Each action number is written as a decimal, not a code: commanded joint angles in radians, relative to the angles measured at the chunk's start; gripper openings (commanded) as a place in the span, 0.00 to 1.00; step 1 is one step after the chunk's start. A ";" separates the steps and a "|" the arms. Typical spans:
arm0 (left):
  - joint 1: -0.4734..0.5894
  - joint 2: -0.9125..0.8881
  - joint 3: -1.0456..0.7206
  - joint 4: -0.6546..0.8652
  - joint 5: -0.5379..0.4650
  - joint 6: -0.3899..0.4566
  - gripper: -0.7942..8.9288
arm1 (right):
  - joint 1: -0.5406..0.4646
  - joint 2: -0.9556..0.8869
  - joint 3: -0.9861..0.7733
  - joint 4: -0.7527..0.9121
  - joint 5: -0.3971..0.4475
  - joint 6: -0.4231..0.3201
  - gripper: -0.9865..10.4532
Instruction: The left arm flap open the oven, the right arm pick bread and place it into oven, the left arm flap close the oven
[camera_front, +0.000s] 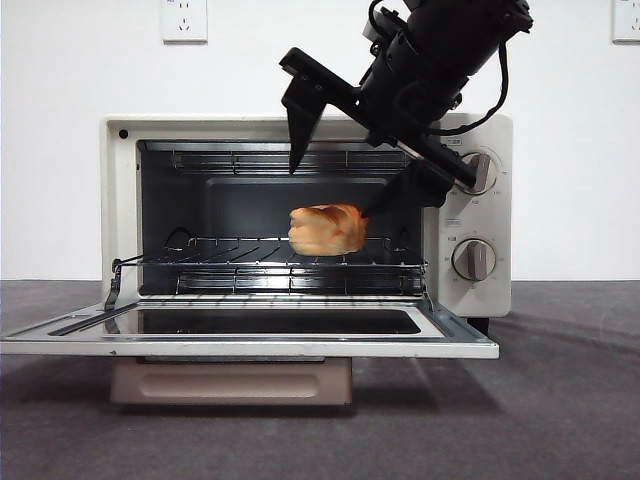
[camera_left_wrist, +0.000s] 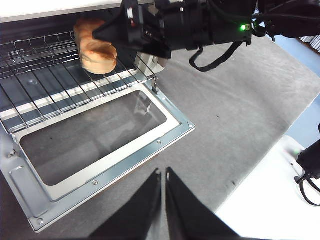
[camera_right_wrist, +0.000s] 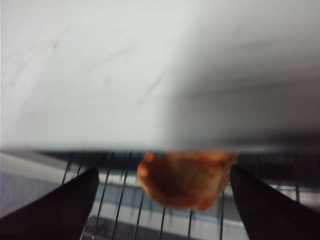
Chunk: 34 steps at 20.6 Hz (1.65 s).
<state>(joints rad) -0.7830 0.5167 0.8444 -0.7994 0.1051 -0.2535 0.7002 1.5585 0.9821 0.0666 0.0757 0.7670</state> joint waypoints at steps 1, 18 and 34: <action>-0.009 0.003 0.019 -0.002 -0.016 -0.002 0.10 | 0.017 -0.021 0.017 -0.026 -0.008 -0.005 0.46; 0.144 0.259 0.019 -0.050 0.011 -0.103 0.10 | 0.051 -0.556 0.017 -0.636 -0.237 -0.282 0.46; 0.689 0.687 0.014 0.028 0.389 -0.041 0.10 | 0.050 -0.990 0.017 -1.054 -0.201 -0.387 0.15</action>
<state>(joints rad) -0.0952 1.1873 0.8459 -0.7704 0.4831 -0.3241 0.7406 0.5667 0.9821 -0.9905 -0.1314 0.3965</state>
